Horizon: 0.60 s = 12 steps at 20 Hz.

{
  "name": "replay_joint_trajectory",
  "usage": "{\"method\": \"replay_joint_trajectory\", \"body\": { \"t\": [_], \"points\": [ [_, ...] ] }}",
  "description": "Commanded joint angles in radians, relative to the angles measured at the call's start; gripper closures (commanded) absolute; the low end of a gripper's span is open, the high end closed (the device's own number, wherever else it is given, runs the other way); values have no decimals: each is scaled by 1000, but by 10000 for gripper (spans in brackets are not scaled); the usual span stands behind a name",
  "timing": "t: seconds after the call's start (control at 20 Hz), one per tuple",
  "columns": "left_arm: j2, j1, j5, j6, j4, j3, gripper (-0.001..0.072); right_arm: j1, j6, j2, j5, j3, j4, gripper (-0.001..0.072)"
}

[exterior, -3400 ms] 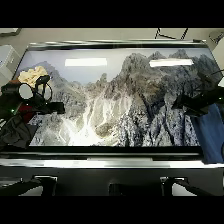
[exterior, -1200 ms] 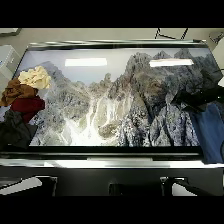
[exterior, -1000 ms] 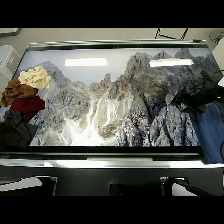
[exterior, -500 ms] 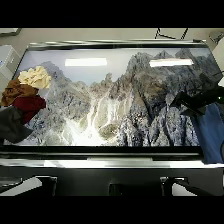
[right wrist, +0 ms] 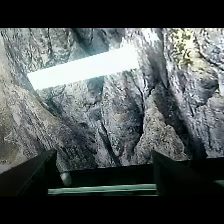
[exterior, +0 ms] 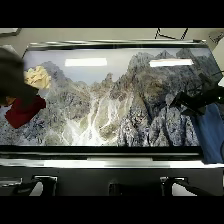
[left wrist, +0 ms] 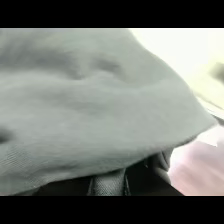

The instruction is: Fold the clothes and pants, and hang the long-sleeved shirts on hangers.

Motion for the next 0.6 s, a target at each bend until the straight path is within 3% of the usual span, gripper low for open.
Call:
{"method": "replay_joint_trajectory", "body": {
  "t": [0.0,0.15,0.25,0.45,0.5,0.55],
  "points": [
    [3,-503,164,-24,-42,-121,684,1,-41,9,33,0,10,40],
    [-179,-797,277,-154,-15,-251,684,1,-72,24,63,0,1,40],
    [-356,-921,293,-287,-18,-295,682,1,-83,27,69,0,-6,40],
    [-686,-1041,291,-309,-152,-266,672,1,-83,27,27,0,-6,40],
    [-727,-1027,274,-301,-200,-245,427,1,-83,27,24,0,-5,40],
    [-742,-997,242,-266,-224,-219,66,1,-93,26,24,0,-2,27]
  ]
}}
